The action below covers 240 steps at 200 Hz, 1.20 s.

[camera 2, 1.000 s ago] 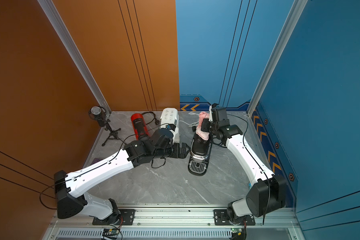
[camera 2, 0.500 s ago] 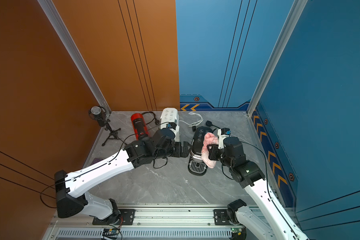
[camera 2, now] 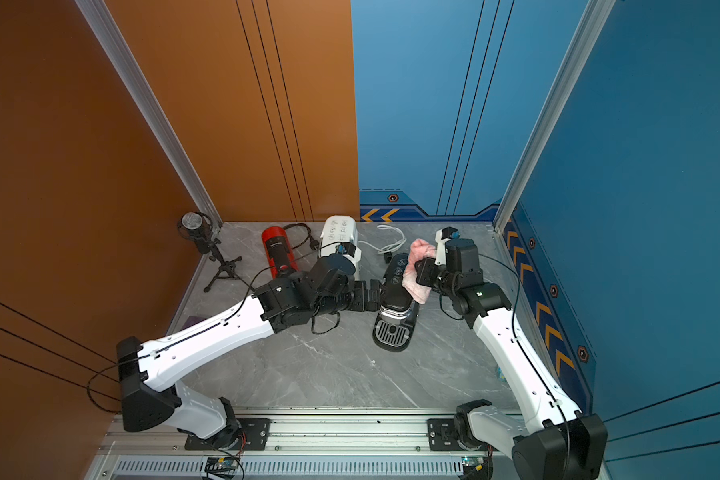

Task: Wipe the surface of a coffee machine
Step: Wipe the dirt from the surface of the coffee machine.

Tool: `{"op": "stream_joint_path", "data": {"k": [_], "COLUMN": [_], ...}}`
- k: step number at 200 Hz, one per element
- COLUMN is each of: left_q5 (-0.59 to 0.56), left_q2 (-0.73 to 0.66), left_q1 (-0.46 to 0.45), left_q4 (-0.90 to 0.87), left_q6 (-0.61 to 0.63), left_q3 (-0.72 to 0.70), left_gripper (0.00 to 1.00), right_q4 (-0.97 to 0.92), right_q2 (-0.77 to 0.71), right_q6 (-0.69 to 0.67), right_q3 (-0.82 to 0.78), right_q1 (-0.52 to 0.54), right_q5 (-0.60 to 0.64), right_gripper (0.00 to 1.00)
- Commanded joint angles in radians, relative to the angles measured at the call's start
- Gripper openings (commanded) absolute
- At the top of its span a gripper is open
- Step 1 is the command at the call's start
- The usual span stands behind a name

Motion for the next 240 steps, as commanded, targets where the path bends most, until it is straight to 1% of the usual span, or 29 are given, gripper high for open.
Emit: {"op": "stream_joint_path", "data": {"k": [1,10,24,40,51,65,84,99,113,137,159,194,212,223,240], "left_q5": [-0.037,-0.027,-0.012,0.004,0.029,0.053,0.05,0.06,0.093,0.133,0.169,0.185,0.23,0.254,0.266], "left_q2": [0.019,0.044,0.083,0.129,0.158,0.189,0.219,0.243,0.261,0.265,0.263,0.257,0.268,0.265,0.266], "left_q1": [-0.004,-0.001,0.003,0.017,0.032,0.055,0.079,0.094,0.106,0.121,0.126,0.115,0.116,0.12,0.122], "left_q4": [-0.001,-0.004,-0.004,-0.005,-0.005,-0.004,-0.003,-0.003,-0.004,-0.004,-0.003,-0.002,-0.003,-0.002,-0.002], "left_q6": [0.005,0.027,0.064,0.12,0.141,0.159,0.189,0.214,0.231,0.26,0.264,0.239,0.206,0.184,0.169], "left_q3": [0.021,0.055,0.11,0.165,0.182,0.184,0.187,0.196,0.2,0.197,0.171,0.112,0.11,0.104,0.099], "left_gripper": [0.99,0.99,0.99,0.99,0.99,0.98,0.97,0.97,0.97,0.97,0.96,0.96,0.93,0.93,0.92], "right_q4": [-0.099,-0.106,-0.097,-0.018,0.025,0.049,0.188,0.263,0.327,0.371,0.413,0.48,0.555,0.585,0.617], "right_q2": [-0.052,-0.068,-0.104,-0.161,-0.193,-0.195,-0.189,-0.171,-0.168,-0.166,-0.12,-0.062,-0.017,0.01,0.032], "right_q6": [0.037,0.041,0.058,0.123,0.153,0.188,0.243,0.251,0.265,0.259,0.264,0.277,0.333,0.354,0.348], "right_q3": [-0.021,-0.02,-0.031,-0.079,-0.115,-0.141,-0.223,-0.267,-0.308,-0.352,-0.37,-0.433,-0.472,-0.489,-0.525], "right_q1": [-0.071,-0.101,-0.165,-0.221,-0.232,-0.24,-0.246,-0.248,-0.253,-0.264,-0.269,-0.274,-0.288,-0.276,-0.25], "right_q5": [-0.072,-0.108,-0.205,-0.323,-0.33,-0.346,-0.404,-0.443,-0.436,-0.398,-0.398,-0.391,-0.442,-0.454,-0.434], "right_gripper": [0.0,0.0,0.0,0.0,0.0,0.0,0.0,0.0,0.0,0.0,0.0,0.0,0.0,0.0,0.0]}}
